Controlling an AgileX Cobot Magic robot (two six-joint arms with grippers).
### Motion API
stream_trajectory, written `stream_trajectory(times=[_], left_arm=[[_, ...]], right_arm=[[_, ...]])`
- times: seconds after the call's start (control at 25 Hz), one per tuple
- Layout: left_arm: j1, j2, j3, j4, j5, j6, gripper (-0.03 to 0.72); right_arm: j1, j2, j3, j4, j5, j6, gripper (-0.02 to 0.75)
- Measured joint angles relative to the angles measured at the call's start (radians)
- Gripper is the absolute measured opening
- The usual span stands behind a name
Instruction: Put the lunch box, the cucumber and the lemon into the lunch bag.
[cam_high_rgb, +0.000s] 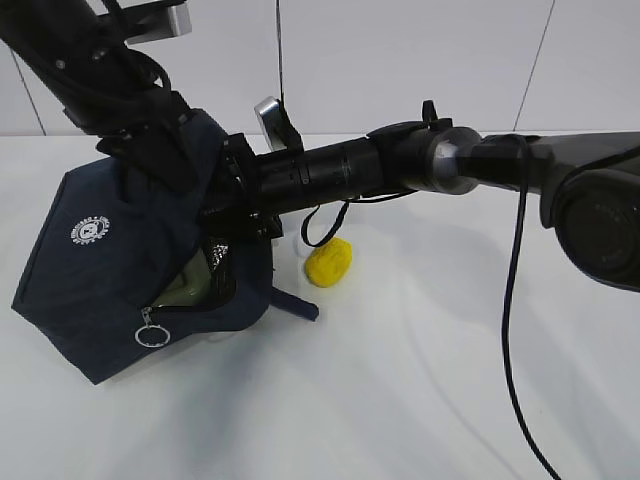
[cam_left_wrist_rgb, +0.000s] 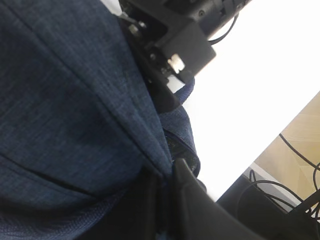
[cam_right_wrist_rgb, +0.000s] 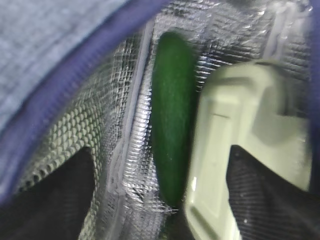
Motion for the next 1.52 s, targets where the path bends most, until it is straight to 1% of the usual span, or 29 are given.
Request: stream_trajectory(times=[0.28,0.44,0.68,0.8,0.84,1.04,1.16,1.36,1.52], left_arm=[[0.000,0.000,0.000,0.000,0.002,0.000,0.016],[0.000,0.000,0.000,0.000,0.002,0.000,0.016],[0.000,0.000,0.000,0.000,0.004,0.000,0.016],[0.000,0.000,0.000,0.000,0.004,0.000,0.016],[0.000,0.000,0.000,0.000,0.004,0.000,0.016],[0.000,0.000,0.000,0.000,0.004,0.000,0.016],[0.000,0.000,0.000,0.000,0.004,0.000,0.016],[0.000,0.000,0.000,0.001,0.004,0.000,0.016],[0.000,0.000,0.000,0.006,0.004,0.000,0.016]], right_arm=[[-0.011,0.000,0.000,-0.004,0.000,0.005,0.616],[-0.045,-0.017,0.000,-0.103,0.002,0.063,0.592],[-0.123,-0.094,0.000,-0.268,0.006,0.131,0.585],[-0.153,-0.146,0.000,-0.378,0.010,0.168,0.575],[-0.157,-0.165,0.000,-0.432,0.014,0.192,0.575],[-0.167,-0.249,0.000,-0.774,0.032,0.325,0.574],[-0.159,-0.277,0.000,-0.923,0.041,0.413,0.574],[-0.111,-0.279,0.000,-1.129,0.044,0.547,0.574],[-0.056,-0.258,0.000,-1.204,0.046,0.623,0.574]])
